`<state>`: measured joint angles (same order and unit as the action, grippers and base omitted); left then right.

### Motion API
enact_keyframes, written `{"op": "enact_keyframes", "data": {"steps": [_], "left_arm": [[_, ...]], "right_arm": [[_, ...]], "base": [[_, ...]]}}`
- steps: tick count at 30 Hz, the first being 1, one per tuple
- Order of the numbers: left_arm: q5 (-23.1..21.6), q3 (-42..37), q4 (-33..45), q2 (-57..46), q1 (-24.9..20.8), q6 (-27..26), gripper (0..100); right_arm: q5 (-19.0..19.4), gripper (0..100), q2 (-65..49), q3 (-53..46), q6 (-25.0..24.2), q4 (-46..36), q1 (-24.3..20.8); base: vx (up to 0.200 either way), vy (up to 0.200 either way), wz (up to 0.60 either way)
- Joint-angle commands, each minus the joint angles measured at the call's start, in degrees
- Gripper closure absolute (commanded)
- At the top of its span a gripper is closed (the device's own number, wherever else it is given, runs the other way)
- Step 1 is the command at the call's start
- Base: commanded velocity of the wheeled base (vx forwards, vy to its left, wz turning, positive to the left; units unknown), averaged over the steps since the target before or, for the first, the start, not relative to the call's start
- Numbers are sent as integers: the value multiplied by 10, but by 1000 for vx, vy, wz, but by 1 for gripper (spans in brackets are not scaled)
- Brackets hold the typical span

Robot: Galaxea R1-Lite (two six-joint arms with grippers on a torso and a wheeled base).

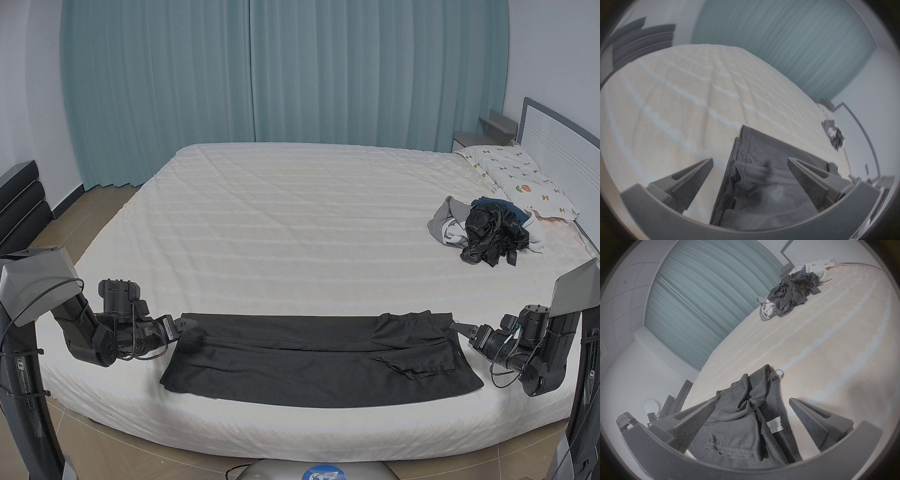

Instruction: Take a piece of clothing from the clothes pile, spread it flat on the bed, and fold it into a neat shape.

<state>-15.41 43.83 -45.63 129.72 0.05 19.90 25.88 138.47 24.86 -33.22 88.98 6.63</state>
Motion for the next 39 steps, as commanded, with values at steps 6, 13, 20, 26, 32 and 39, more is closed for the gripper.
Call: {"op": "enact_keyframes", "data": {"steps": [6, 13, 20, 26, 32, 39], "left_arm": [[-2, 13, -5, 56, -26, -36, 0], [-1, 30, -6, 62, -26, -34, 0], [0, 37, -5, 62, -29, -34, 0], [2, 41, -5, 66, -28, -33, 100], [2, 41, -5, 68, -20, -34, 100], [2, 30, -3, 45, -11, -30, 100]], "right_arm": [[0, 0, 2, -2, 0, 5, -8], [-1, 0, 3, -2, 0, 5, -8], [-1, 0, 2, -2, 1, 5, -8], [-1, 0, 2, -2, 3, 5, -8], [-1, 0, 1, -2, 3, 5, -8], [-1, 0, -1, -3, 3, 5, -8]], "base": [[0, 0, 0], [0, 0, 0], [0, 0, 0], [0, 0, 0], [0, 0, 0], [0, 0, 0]]}}
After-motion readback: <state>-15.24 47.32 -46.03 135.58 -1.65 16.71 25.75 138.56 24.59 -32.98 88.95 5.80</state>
